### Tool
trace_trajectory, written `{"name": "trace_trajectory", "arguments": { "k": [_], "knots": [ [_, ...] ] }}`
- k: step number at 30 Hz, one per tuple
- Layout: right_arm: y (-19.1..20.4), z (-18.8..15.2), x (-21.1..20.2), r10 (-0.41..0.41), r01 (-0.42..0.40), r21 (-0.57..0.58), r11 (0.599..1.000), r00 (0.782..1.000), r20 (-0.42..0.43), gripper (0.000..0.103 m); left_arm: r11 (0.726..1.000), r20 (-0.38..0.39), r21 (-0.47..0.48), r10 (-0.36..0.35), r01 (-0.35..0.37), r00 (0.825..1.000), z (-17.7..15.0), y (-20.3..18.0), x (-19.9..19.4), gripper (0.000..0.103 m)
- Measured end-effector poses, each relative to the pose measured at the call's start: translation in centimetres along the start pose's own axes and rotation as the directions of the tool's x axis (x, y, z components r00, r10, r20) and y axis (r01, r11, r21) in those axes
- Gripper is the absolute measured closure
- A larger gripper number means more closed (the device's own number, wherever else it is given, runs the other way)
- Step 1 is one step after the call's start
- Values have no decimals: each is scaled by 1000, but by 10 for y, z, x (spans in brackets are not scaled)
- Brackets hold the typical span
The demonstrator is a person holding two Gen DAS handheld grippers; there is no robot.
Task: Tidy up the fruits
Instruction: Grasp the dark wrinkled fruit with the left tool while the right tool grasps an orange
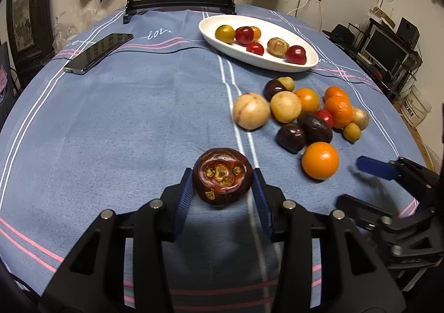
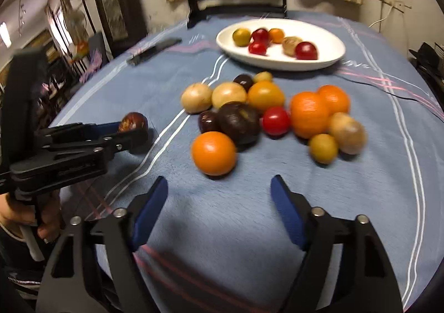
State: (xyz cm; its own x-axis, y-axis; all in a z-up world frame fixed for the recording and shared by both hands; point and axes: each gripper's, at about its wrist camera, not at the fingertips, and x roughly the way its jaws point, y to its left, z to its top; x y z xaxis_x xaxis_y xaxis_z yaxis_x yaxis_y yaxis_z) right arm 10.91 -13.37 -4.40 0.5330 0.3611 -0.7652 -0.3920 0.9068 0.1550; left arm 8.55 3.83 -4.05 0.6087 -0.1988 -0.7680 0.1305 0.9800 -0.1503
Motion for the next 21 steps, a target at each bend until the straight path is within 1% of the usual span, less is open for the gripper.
{"name": "trace_trajectory", "arguments": {
  "k": [2, 4, 5, 6, 7, 8, 9, 13, 16, 21],
  "knots": [
    [5, 7, 8, -11, 11, -3, 1000, 1000, -7, 27, 1000, 1, -10, -3, 3, 1000, 0, 5, 0, 60],
    [9, 11, 15, -35, 34, -15, 999, 999, -20, 29, 1000, -2, -19, -7, 7, 1000, 0, 8, 0, 60],
    [11, 13, 19, -45, 44, -22, 999, 999, -30, 36, 1000, -4, -26, -10, 10, 1000, 0, 11, 0, 60],
    [12, 14, 25, -46, 45, -27, 999, 998, -52, 46, 999, -5, -32, -10, 10, 1000, 0, 12, 1, 60],
    [12, 15, 28, -47, 46, -28, 999, 997, -64, 52, 999, -5, -35, -10, 10, 1000, 0, 13, 1, 60],
    [12, 16, 31, -62, 60, -33, 998, 996, -62, 59, 999, -4, -37, -10, 10, 1000, 1, 14, 1, 60],
    [12, 16, 31, -78, 76, -42, 996, 996, -50, 64, 999, -5, -38, -11, 11, 1000, 1, 14, 1, 60],
    [5, 12, 25, -43, 42, -12, 999, 998, -39, 64, 999, -7, -33, -12, 12, 1000, 1, 12, 1, 60],
    [-2, 7, 12, 2, -2, 12, 1000, 1000, -16, 64, 999, -6, -32, -14, 14, 1000, 1, 12, 0, 60],
    [-21, 5, -13, -3, 1, 56, 998, 999, 37, 64, 1000, 14, -18, -14, 15, 1000, 5, 6, -9, 60]
  ]
}}
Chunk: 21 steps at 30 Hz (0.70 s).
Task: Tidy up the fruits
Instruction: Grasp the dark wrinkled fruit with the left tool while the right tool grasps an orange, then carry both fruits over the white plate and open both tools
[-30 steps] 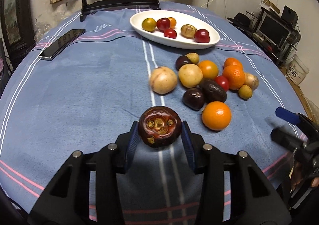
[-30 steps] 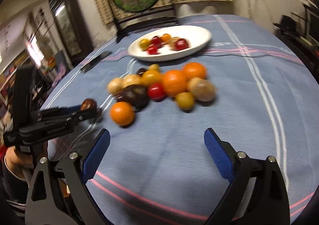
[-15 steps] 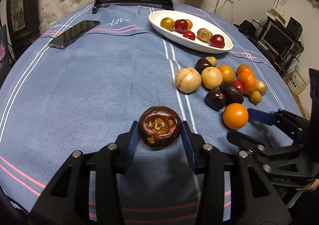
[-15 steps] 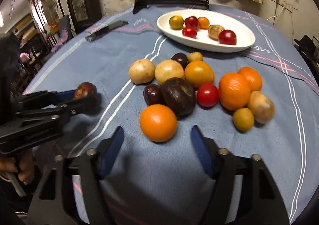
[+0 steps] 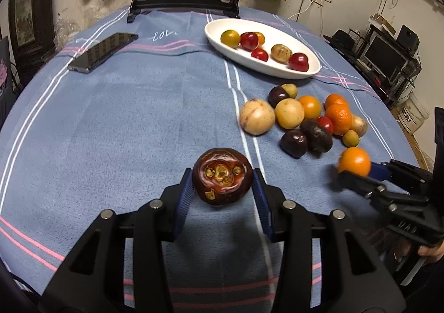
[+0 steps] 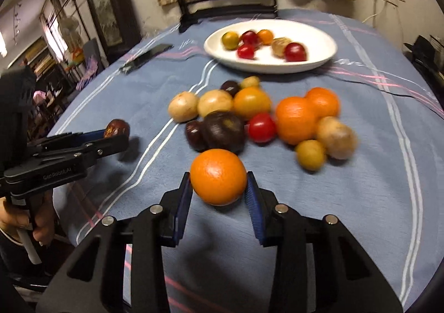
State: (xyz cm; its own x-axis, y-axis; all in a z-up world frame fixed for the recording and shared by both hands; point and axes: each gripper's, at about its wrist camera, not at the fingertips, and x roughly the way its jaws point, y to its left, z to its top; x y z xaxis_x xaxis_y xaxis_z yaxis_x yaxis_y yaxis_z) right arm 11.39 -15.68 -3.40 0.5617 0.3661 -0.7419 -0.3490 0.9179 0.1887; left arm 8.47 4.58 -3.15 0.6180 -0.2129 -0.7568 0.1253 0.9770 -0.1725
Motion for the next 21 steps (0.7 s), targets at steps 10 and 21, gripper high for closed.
{"name": "trace_trajectory", "arguments": {
  "k": [10, 21],
  "knots": [
    [-34, 16, -58, -23, 13, 61, 998, 986, 163, 64, 997, 85, 73, -5, -1, 996, 26, -20, -29, 60],
    [-55, 68, -64, -85, 77, 39, 996, 965, 248, 64, 991, 146, 134, -40, 20, 988, 91, -44, -24, 59]
  ]
}}
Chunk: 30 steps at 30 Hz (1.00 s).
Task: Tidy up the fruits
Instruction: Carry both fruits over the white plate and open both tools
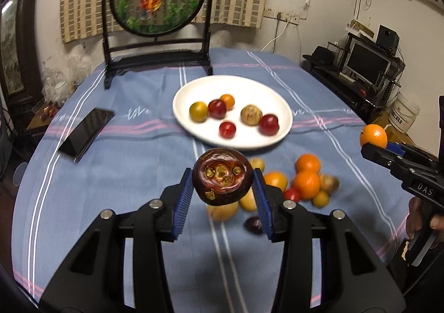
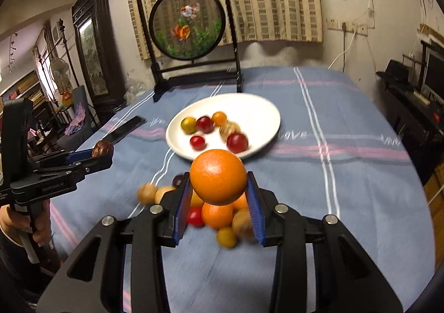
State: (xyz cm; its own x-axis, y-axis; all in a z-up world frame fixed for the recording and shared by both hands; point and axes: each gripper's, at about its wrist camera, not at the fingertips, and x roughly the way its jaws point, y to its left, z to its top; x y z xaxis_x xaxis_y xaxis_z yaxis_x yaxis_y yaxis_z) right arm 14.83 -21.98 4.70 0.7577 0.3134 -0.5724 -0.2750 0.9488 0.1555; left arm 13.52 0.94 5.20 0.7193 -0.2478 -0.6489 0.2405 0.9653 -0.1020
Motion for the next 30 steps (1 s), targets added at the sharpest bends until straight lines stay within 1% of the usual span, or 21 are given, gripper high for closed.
{"name": "trace_trajectory", "arguments": {
  "k": [3, 5, 7, 9, 12, 16, 19, 22, 25, 26, 27, 28, 30],
  "knots": [
    [-4, 14, 13, -22, 22, -4, 1000, 1000, 18, 64, 1000, 1, -6, -14, 14, 1000, 20, -2, 19, 59],
    [-4, 21, 27, -32, 33, -9, 999, 999, 20, 64, 999, -10, -23, -37, 36, 999, 35, -3, 39, 59],
    [-4, 29, 47, -36, 36, -13, 999, 999, 11, 64, 998, -28, -43, -37, 36, 999, 46, -4, 59, 59],
    [-3, 36, 68, -27, 27, -20, 999, 999, -19, 64, 998, -37, -49, -31, 29, 999, 54, -4, 76, 59],
    [0, 43, 96, -25, 23, -27, 999, 998, -55, 64, 998, -54, -64, -1, -3, 999, 63, -2, 103, 59],
    [1, 49, 122, -36, 32, -41, 999, 995, -93, 64, 997, -63, -75, 15, -20, 998, 67, 2, 124, 59],
    [5, 52, 140, -47, 38, -64, 997, 989, -137, 64, 998, -84, -57, 22, -27, 996, 67, 2, 138, 59],
    [10, 52, 157, -42, 28, -79, 997, 983, -179, 64, 997, -108, -75, 23, -31, 994, 65, 9, 149, 59],
    [11, 52, 171, -41, 27, -66, 997, 975, -218, 64, 995, -113, -95, 25, -36, 993, 63, 16, 150, 59],
    [11, 51, 175, -39, 25, -63, 998, 973, -228, 64, 994, -108, -98, 29, -39, 994, 63, 17, 148, 58],
    [11, 51, 179, -47, 32, -62, 998, 968, -247, 64, 994, -106, -98, 29, -40, 994, 63, 17, 147, 54],
    [11, 51, 181, -51, 36, -62, 997, 967, -249, 62, 995, -105, -96, 30, -40, 994, 63, 18, 145, 52],
    [13, 52, 178, -63, 50, -63, 997, 974, -219, 52, 995, -96, -92, 37, -46, 995, 62, 18, 142, 49]
  ]
}}
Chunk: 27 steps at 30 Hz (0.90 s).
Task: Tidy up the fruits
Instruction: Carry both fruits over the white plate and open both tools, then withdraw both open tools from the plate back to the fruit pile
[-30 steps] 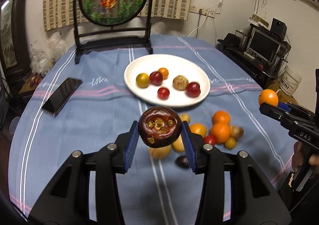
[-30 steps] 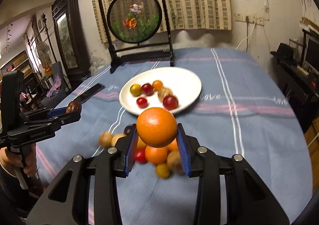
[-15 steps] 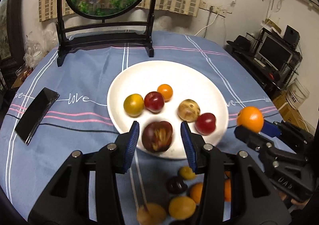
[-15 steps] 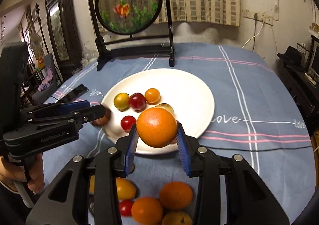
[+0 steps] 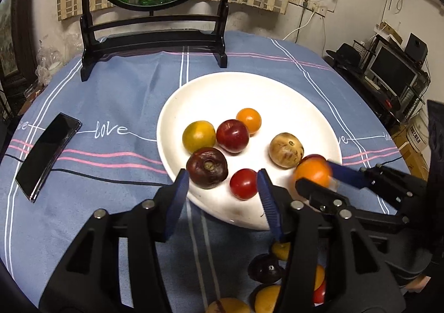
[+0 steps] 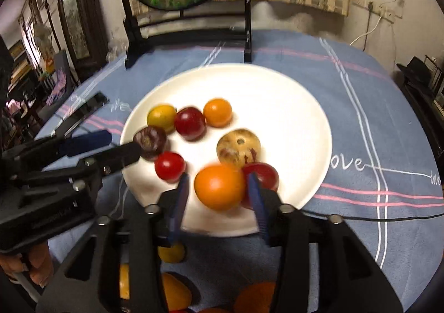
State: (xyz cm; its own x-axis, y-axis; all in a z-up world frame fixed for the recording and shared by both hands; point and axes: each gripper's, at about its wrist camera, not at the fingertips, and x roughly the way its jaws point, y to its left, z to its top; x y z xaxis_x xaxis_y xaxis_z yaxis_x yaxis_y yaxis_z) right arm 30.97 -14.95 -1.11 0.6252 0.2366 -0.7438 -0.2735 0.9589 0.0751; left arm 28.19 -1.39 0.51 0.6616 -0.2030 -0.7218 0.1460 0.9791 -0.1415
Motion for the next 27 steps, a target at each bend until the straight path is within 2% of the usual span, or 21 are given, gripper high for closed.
{"name": "trace_trajectory", "arguments": {
  "k": [5, 10, 14, 19, 27],
  "knots": [
    [-8, -6, -19, 16, -17, 45, 999, 999, 27, 51, 1000, 2, -1, 12, -12, 1000, -4, 3, -10, 45],
    [-22, -27, -47, 27, -31, 101, 994, 999, 40, 51, 1000, 23, 16, 21, -21, 1000, -15, 4, -29, 37],
    [-33, -49, -76, 25, -36, 146, 989, 997, 77, 43, 999, 26, 28, 26, -27, 999, -28, 4, -44, 33],
    [-39, -77, -102, 14, -34, 182, 983, 994, 111, 42, 999, 32, 34, 29, -30, 999, -50, 3, -67, 26],
    [-51, -132, -117, 44, -67, 259, 964, 995, 94, 41, 999, 22, 28, 29, -30, 999, -89, 2, -94, 19]
  ]
}}
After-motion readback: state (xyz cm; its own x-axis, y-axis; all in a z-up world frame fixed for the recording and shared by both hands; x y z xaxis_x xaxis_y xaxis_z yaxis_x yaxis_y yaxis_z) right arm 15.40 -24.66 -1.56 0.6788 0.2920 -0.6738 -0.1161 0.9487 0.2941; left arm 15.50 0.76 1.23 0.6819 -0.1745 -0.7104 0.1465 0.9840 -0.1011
